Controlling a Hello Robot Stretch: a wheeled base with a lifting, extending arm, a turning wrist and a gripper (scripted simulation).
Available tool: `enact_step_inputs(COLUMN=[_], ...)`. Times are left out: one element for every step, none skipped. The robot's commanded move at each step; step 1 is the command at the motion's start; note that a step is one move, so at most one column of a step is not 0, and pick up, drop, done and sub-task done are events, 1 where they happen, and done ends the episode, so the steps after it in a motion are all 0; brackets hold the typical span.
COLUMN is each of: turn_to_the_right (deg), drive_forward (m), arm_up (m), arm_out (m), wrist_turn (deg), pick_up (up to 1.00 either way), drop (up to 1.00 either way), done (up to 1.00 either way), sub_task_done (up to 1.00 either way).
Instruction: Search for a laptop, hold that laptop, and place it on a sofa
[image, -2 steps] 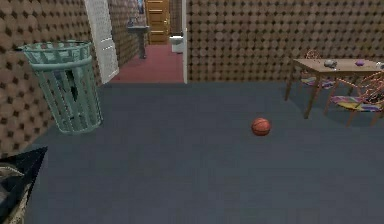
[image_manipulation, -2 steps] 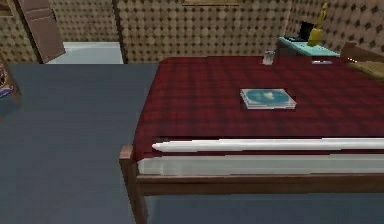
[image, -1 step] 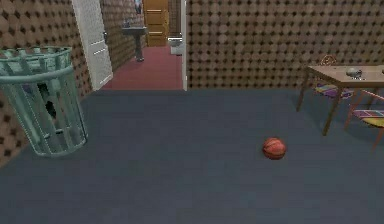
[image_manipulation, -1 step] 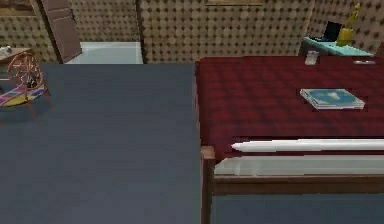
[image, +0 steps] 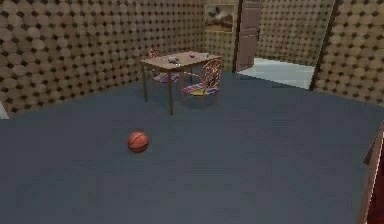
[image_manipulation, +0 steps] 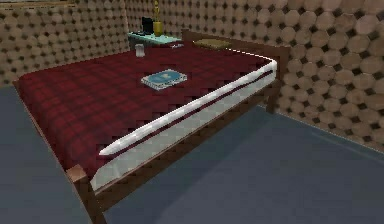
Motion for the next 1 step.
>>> enact_step_inputs(turn_to_the_right=[3.0], drive_forward=[0.00], arm_up=[0.00], arm_out=[0.00], wrist_turn=[0.0], pick_up=[0.00], drop=[0.00], done=[0.00], sub_task_done=[0.00])
